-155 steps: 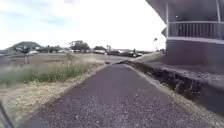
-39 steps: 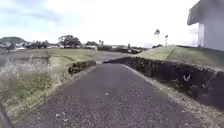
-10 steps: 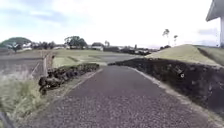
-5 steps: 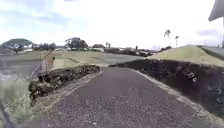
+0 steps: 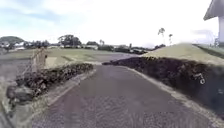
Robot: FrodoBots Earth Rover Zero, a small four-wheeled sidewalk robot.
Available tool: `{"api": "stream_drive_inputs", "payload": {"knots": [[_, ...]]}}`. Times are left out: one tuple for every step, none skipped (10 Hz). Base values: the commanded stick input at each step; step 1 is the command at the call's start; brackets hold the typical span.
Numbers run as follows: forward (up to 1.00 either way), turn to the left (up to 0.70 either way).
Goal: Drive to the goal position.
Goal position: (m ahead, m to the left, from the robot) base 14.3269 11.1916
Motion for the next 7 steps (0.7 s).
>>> {"api": "stream_drive_inputs", "payload": {"knots": [[0.70, 0.00], [0.70, 0.00], [0.70, 0.00], [0.70, 0.00], [0.70, 0.00], [0.70, 0.00], [0.70, 0.00]]}}
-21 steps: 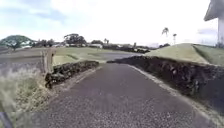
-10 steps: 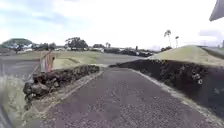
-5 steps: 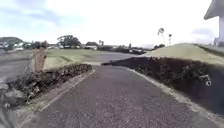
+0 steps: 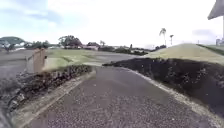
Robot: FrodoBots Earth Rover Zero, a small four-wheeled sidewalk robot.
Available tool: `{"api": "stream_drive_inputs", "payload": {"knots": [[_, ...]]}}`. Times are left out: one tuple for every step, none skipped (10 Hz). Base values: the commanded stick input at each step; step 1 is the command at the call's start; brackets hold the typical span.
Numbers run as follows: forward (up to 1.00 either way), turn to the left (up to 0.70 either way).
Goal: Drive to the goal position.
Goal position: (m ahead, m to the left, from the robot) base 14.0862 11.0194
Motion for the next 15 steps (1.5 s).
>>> {"api": "stream_drive_inputs", "payload": {"knots": [[0.70, 0.00], [0.70, 0.00], [0.70, 0.00], [0.70, 0.00], [0.70, 0.00], [0.70, 0.00], [0.70, 0.00], [0.70, 0.00], [0.70, 0.00], [0.70, 0.00], [0.70, 0.00], [0.70, 0.00], [0.70, 0.00], [0.70, 0.00], [0.70, 0.00]]}}
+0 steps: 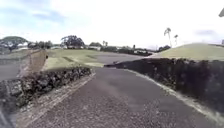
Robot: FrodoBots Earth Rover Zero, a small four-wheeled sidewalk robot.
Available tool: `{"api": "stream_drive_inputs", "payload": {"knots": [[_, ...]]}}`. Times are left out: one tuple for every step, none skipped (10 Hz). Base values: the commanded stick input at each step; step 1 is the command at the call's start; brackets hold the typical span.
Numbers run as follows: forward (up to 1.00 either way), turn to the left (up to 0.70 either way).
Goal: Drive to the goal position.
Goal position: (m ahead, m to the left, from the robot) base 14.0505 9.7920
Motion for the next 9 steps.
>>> {"api": "stream_drive_inputs", "payload": {"knots": [[0.70, 0.00], [0.70, 0.00], [0.70, 0.00], [0.70, 0.00], [0.70, 0.00], [0.70, 0.00], [0.70, 0.00], [0.70, 0.00], [0.70, 0.00]]}}
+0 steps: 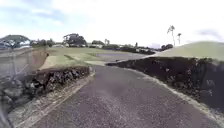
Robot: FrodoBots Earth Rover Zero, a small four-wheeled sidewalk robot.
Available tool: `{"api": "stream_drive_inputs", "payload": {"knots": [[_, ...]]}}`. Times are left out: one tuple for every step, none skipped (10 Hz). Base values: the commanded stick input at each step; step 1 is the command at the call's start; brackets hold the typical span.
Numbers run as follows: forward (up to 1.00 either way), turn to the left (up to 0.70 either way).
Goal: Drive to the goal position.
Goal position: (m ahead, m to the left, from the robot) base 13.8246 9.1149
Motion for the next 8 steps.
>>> {"api": "stream_drive_inputs", "payload": {"knots": [[0.70, 0.00], [0.70, 0.00], [0.70, 0.00], [0.70, 0.00], [0.70, -0.12], [0.70, -0.35], [0.70, -0.35], [0.70, -0.35]]}}
